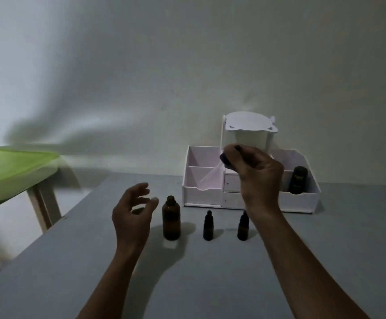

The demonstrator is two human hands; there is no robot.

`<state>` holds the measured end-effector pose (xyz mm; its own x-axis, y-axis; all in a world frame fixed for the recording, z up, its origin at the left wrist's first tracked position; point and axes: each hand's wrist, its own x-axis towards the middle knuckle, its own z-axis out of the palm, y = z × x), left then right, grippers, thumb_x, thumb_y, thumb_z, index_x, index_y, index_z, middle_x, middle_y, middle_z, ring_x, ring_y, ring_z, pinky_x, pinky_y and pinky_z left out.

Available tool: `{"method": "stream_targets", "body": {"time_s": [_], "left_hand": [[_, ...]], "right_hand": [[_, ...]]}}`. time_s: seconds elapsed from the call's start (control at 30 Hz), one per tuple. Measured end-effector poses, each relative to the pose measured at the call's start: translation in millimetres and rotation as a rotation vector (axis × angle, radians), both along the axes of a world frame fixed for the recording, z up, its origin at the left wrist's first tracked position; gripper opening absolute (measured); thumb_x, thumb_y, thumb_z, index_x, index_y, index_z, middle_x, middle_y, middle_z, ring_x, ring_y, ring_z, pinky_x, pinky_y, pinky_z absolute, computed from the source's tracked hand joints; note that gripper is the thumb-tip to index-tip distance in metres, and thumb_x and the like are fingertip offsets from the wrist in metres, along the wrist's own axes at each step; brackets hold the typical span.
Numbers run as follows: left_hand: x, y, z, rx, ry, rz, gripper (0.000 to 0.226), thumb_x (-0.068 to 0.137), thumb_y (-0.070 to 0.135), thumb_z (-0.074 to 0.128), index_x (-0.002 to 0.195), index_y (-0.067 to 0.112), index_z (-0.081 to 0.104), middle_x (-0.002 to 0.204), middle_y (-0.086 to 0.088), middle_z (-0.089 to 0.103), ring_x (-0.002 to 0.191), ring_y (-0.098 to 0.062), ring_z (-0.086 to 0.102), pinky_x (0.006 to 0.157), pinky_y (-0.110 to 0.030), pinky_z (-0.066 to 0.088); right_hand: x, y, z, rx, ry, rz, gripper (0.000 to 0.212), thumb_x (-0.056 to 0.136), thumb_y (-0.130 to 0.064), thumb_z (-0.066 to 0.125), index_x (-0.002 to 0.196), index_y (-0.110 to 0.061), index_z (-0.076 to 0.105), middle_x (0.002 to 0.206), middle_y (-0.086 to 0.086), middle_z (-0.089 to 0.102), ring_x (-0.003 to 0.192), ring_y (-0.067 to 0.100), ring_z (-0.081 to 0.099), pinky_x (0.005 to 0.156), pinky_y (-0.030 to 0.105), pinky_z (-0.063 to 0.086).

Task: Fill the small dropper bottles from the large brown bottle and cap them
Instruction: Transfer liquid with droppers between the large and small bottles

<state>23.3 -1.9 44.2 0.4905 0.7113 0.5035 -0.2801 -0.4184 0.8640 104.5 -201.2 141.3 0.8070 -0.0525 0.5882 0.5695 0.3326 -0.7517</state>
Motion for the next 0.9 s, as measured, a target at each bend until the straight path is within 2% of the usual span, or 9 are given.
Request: {"method": "stream_targets", "body": {"time_s": [0.03, 0.1, 0.17, 0.3, 0.4, 0.47, 0.67, 0.8, 0.9], "left_hand": [[-0.4, 8.7, -7.5, -0.032, 0.049, -0.068, 0.039, 0.078, 0.023, 0.077, 0.116, 0.026, 0.066, 0.107, 0.007, 0.068, 0.089, 0.0, 0.066, 0.076, -0.036, 0.059], [1.5, 18.9, -19.2, -0.123, 0.119, -0.213, 0.054, 0.069, 0.038, 0.074, 0.121, 0.025, 0.065, 0.115, 0.001, 0.068, 0.093, -0.002, 0.067, 0.072, -0.028, 0.058], [6.4, 22.5, -23.4, -0.155, 0.157, -0.327, 0.062, 0.065, 0.037, 0.072, 0.124, 0.022, 0.064, 0.119, -0.003, 0.067, 0.095, -0.004, 0.068, 0.07, -0.024, 0.058], [10.4, 24.9, -28.3, -0.118, 0.205, -0.438, 0.068, 0.053, 0.041, 0.073, 0.118, 0.025, 0.066, 0.114, 0.003, 0.071, 0.098, -0.004, 0.069, 0.081, -0.026, 0.055], [10.8, 28.0, -30.2, -0.052, 0.256, -0.44, 0.064, 0.054, 0.036, 0.075, 0.117, 0.028, 0.067, 0.109, 0.011, 0.073, 0.101, -0.004, 0.069, 0.083, -0.023, 0.054], [10.8, 26.9, -30.2, -0.051, 0.283, -0.434, 0.056, 0.056, 0.025, 0.077, 0.111, 0.032, 0.069, 0.104, 0.017, 0.074, 0.098, -0.002, 0.068, 0.079, -0.019, 0.052], [11.6, 20.4, -32.5, -0.088, 0.313, -0.417, 0.048, 0.07, 0.002, 0.079, 0.1, 0.038, 0.071, 0.093, 0.016, 0.075, 0.089, 0.001, 0.069, 0.072, -0.015, 0.049], [11.6, 21.0, -33.5, -0.09, 0.316, -0.406, 0.048, 0.073, -0.003, 0.077, 0.1, 0.037, 0.07, 0.091, 0.019, 0.074, 0.086, 0.004, 0.069, 0.065, -0.009, 0.05], [12.1, 21.7, -34.5, -0.08, 0.312, -0.406, 0.046, 0.073, -0.003, 0.077, 0.101, 0.034, 0.07, 0.093, 0.018, 0.074, 0.086, 0.002, 0.069, 0.064, -0.01, 0.051]], "right_hand": [[-0.8, 9.0, -0.4, 0.009, 0.018, 0.016, 0.009, 0.079, -0.014, 0.08, 0.088, -0.015, 0.077, 0.079, 0.001, 0.078, 0.077, 0.019, 0.076, 0.073, 0.028, 0.06], [-0.8, 24.8, -1.0, 0.027, 0.049, 0.034, 0.008, 0.08, -0.015, 0.08, 0.087, -0.015, 0.077, 0.08, 0.004, 0.078, 0.078, 0.022, 0.076, 0.074, 0.033, 0.061], [0.7, 38.2, -2.1, 0.007, 0.058, 0.023, 0.007, 0.079, -0.018, 0.08, 0.086, -0.018, 0.077, 0.081, 0.005, 0.078, 0.079, 0.021, 0.076, 0.075, 0.037, 0.062], [2.2, 58.3, -10.1, -0.033, 0.076, 0.031, 0.011, 0.08, -0.019, 0.08, 0.09, -0.017, 0.077, 0.084, 0.004, 0.078, 0.079, 0.016, 0.076, 0.075, 0.034, 0.062], [1.8, 68.1, -16.3, -0.107, 0.063, 0.013, 0.021, 0.08, -0.02, 0.079, 0.098, -0.009, 0.077, 0.086, 0.003, 0.077, 0.078, 0.012, 0.075, 0.075, 0.03, 0.062], [0.5, 71.7, -20.6, -0.174, 0.036, -0.001, 0.021, 0.081, -0.02, 0.079, 0.098, -0.008, 0.077, 0.083, 0.001, 0.077, 0.076, 0.009, 0.075, 0.075, 0.027, 0.061], [-1.1, 79.8, -29.3, -0.292, -0.011, 0.018, 0.023, 0.082, -0.024, 0.078, 0.102, -0.011, 0.076, 0.086, -0.005, 0.076, 0.077, 0.002, 0.073, 0.075, 0.018, 0.058], [-1.2, 87.9, -33.0, -0.376, -0.034, 0.068, 0.025, 0.086, -0.025, 0.074, 0.108, -0.013, 0.074, 0.09, -0.006, 0.075, 0.082, 0.002, 0.073, 0.074, 0.011, 0.054], [0.7, 92.9, -40.6, -0.486, -0.041, 0.092, 0.024, 0.087, -0.024, 0.074, 0.107, -0.012, 0.075, 0.092, -0.001, 0.077, 0.078, -0.003, 0.071, 0.07, 0.006, 0.051]]}}
